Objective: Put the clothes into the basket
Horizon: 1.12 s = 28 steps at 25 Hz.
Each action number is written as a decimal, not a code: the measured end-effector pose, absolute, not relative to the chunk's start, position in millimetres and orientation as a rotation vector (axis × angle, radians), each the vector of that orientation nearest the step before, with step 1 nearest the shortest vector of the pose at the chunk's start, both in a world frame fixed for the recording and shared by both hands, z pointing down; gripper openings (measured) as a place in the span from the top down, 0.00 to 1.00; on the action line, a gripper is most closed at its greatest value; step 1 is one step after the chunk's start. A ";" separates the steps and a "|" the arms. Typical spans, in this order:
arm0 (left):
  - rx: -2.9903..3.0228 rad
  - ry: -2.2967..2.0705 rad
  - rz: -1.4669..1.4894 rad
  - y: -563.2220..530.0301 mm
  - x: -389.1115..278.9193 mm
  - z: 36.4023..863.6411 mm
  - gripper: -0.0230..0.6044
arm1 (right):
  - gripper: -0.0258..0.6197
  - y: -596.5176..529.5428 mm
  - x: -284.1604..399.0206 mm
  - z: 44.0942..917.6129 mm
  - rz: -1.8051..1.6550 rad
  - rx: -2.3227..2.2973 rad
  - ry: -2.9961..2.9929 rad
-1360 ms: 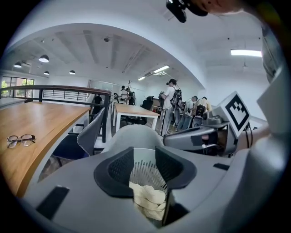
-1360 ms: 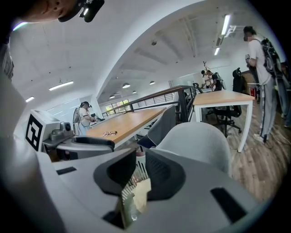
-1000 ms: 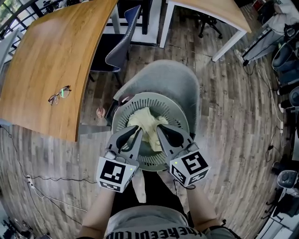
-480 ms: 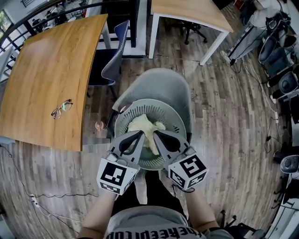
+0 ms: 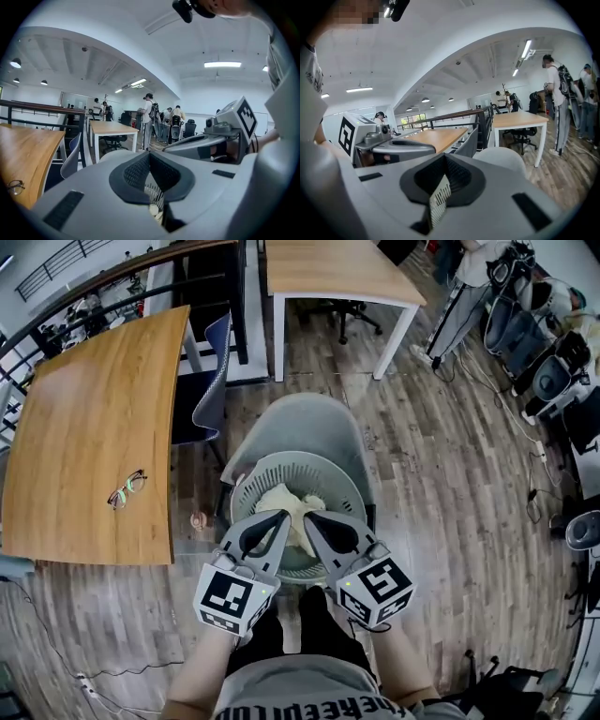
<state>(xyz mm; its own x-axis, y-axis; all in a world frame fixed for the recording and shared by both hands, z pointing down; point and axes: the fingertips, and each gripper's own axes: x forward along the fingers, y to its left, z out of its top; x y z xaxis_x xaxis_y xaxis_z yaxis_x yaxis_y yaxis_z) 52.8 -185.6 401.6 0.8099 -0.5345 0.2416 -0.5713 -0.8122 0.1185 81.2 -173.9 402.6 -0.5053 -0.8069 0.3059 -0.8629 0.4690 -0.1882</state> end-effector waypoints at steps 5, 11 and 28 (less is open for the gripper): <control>2.875 -0.789 0.248 -173.0 55.7 380.4 0.94 | 0.95 -162.1 80.1 379.1 0.405 1.523 -2.541; 2.949 -0.694 0.189 -158.2 56.1 354.5 0.94 | 0.95 -148.8 76.3 354.5 0.314 1.591 -2.539; 3.089 -0.534 0.057 -115.7 40.5 306.1 0.94 | 0.95 -107.3 57.4 308.6 0.135 1.727 -2.539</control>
